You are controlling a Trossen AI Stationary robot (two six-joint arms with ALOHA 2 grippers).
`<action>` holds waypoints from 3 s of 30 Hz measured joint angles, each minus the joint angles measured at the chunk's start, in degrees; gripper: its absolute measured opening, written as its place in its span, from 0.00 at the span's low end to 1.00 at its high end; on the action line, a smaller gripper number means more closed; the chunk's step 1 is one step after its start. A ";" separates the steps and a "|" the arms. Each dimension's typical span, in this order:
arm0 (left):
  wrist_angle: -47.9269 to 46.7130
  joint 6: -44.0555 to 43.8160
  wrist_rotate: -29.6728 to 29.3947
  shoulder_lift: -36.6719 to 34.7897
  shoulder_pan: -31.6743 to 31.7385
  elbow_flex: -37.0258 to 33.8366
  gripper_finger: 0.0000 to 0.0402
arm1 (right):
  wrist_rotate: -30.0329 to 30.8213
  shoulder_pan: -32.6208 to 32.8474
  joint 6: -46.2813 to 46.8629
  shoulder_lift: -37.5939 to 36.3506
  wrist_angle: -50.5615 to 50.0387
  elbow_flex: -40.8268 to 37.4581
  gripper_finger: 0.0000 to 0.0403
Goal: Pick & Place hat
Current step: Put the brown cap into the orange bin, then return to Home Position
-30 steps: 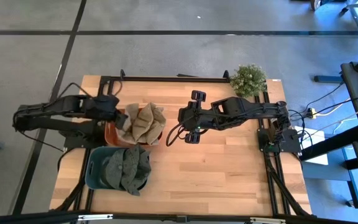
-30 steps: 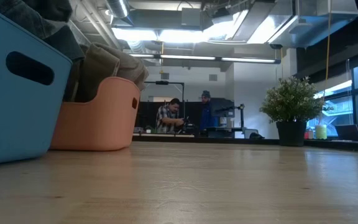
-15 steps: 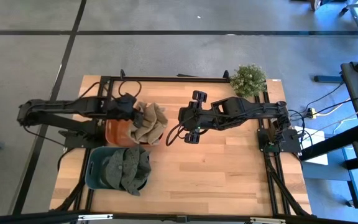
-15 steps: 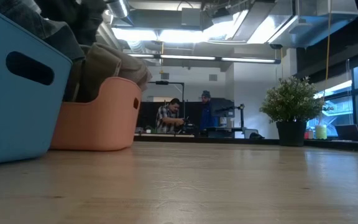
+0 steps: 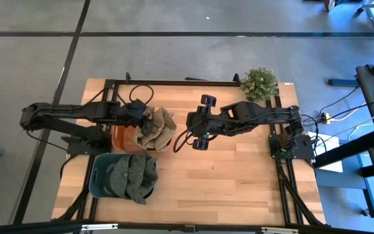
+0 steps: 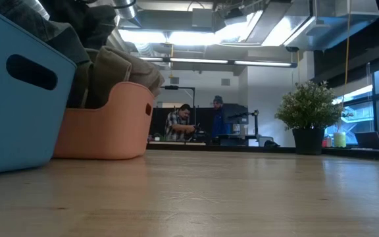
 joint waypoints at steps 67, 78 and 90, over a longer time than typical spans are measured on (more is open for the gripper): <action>48.17 24.20 2.09 -37.81 -27.60 -29.11 0.36 | -10.78 7.65 8.85 -57.36 105.02 -109.30 0.44; 44.57 23.89 1.50 -48.46 -25.96 -34.80 0.36 | -14.51 5.80 8.82 -59.71 130.42 -124.53 0.44; 46.45 20.73 6.71 -56.48 -18.91 -43.72 0.36 | -22.01 1.19 5.86 -60.47 130.25 -125.04 0.44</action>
